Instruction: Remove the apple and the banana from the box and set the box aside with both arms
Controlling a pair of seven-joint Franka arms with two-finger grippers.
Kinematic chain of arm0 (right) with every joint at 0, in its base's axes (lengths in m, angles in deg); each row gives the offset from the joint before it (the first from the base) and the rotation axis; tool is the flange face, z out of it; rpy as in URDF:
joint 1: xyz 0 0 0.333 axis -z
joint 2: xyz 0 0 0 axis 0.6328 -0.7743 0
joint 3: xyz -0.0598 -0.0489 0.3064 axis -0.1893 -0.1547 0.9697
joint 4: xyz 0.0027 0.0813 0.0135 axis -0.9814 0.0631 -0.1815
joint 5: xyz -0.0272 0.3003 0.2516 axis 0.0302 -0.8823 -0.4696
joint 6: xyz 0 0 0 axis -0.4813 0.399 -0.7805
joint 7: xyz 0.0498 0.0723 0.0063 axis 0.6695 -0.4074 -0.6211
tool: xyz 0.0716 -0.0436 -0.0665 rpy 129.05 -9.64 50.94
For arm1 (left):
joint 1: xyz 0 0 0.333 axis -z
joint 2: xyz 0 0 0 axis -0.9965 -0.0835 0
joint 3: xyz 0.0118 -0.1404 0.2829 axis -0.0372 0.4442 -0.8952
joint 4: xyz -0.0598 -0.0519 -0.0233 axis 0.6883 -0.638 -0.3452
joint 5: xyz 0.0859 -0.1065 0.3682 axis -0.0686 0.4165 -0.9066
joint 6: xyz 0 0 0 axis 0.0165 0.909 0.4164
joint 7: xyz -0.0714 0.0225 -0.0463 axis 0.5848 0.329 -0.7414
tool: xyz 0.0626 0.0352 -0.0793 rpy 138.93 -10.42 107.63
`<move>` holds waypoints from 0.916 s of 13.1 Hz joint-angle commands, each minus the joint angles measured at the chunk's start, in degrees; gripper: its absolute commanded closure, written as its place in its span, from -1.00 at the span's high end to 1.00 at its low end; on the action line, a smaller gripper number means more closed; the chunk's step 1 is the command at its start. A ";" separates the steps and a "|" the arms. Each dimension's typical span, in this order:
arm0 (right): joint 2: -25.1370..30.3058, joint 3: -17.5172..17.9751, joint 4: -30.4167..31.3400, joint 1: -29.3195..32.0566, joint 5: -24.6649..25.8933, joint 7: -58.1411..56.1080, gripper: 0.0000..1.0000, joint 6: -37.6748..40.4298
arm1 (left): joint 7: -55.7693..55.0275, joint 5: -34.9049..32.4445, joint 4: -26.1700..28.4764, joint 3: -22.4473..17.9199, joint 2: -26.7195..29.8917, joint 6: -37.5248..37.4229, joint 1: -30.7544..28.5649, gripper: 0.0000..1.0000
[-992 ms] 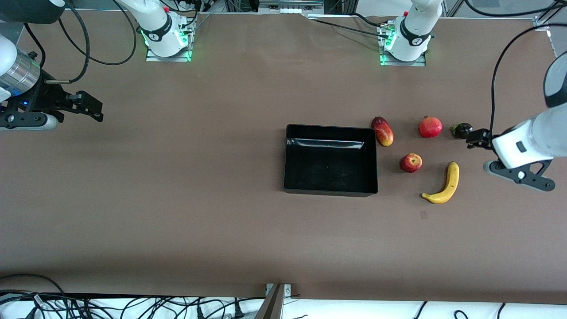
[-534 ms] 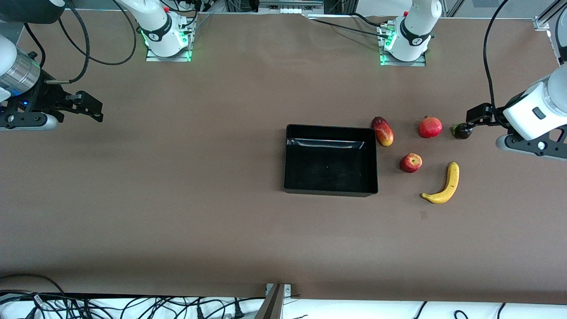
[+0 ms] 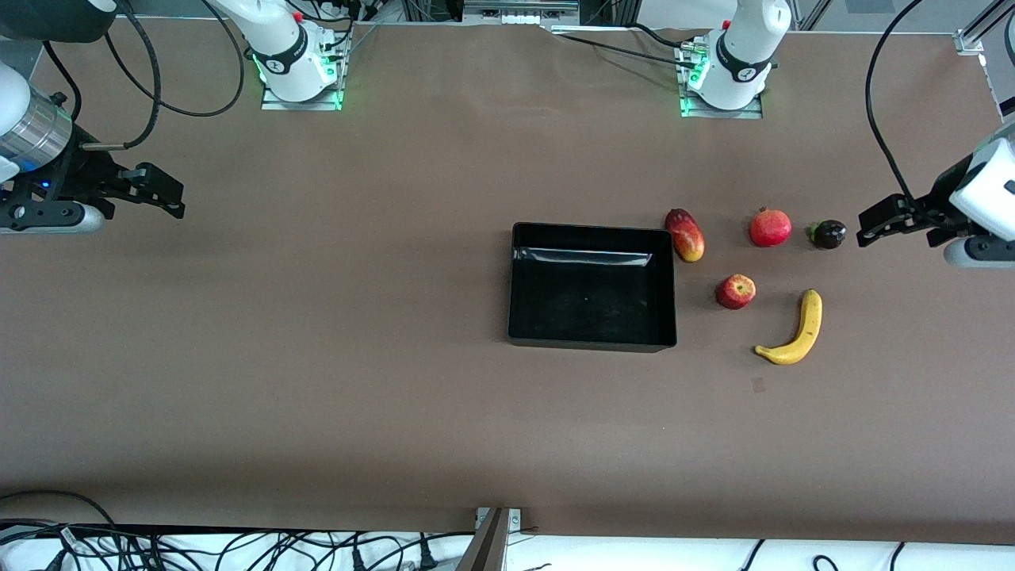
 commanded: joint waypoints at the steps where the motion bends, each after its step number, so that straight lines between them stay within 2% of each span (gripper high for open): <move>1: -0.06 0.39 -0.58 0.35 -0.56 -1.00 1.00 -1.39 | -0.80 -2.44 6.16 -1.39 4.66 1.93 1.90 1.00; 4: -0.93 1.01 -0.14 -1.22 -0.91 -1.18 1.00 -1.58 | -0.98 -2.27 5.72 -1.30 4.39 1.40 1.90 1.00; 5: -5.56 1.10 -0.40 -3.15 -0.83 -1.79 1.00 -1.06 | -0.98 -2.27 5.63 -1.21 4.48 1.05 1.90 1.00; 7: -7.00 1.71 -0.23 -5.44 -1.52 -0.66 1.00 0.35 | -0.98 -2.27 5.54 -1.21 4.39 0.78 1.98 1.00; 9: -11.21 2.15 -0.32 -8.87 -6.86 4.75 1.00 -4.01 | -0.89 -2.27 5.45 -1.21 4.48 0.26 1.98 1.00; 12: -16.83 2.59 -0.40 -16.59 -8.38 19.08 1.00 -14.37 | -0.89 -2.36 5.37 -1.21 4.39 0.08 1.98 1.00</move>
